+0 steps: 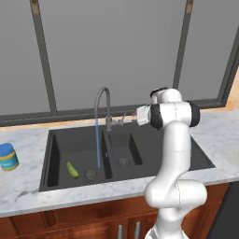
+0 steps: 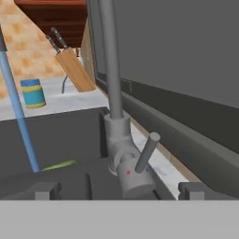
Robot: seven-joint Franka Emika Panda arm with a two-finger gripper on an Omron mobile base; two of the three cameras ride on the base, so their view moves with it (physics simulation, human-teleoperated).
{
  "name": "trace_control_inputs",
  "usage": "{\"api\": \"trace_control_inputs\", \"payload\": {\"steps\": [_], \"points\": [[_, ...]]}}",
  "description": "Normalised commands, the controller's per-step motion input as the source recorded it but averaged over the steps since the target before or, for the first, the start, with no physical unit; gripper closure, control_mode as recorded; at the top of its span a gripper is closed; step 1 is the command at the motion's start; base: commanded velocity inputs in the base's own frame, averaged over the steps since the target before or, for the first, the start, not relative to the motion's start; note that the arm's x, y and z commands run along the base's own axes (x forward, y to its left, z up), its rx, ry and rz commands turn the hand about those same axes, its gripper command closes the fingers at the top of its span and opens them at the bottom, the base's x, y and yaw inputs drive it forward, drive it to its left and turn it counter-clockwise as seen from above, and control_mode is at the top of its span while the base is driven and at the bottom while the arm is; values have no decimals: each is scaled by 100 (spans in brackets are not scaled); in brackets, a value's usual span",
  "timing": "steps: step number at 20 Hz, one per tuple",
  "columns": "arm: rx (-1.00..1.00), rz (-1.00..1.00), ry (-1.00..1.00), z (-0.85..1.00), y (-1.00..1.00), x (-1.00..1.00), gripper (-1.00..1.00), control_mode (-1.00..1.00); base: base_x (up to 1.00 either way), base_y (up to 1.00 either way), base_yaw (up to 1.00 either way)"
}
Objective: Turn on the sink faucet. Then move the cucumber from the counter to the sink. Turn off the sink. Move the vegetable from the sink to the pot next to the stove. Finally move the pot to the rear left burner.
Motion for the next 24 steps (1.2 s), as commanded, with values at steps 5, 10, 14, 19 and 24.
{"api": "trace_control_inputs", "payload": {"steps": [5, 10, 14, 19, 24], "points": [[3, 7, -1, -16, 20, 37, -100, -100, 0, 0, 0], [3, 8, 0, -6, 35, 25, -100, -100, 0, 0, 0], [1, 11, 0, 0, 57, 10, -100, -100, 0, 0, 0], [0, 12, 0, 0, 63, 6, -100, -100, 0, 0, 0], [0, 10, 0, 0, 57, 14, -100, -100, 0, 0, 0]]}}
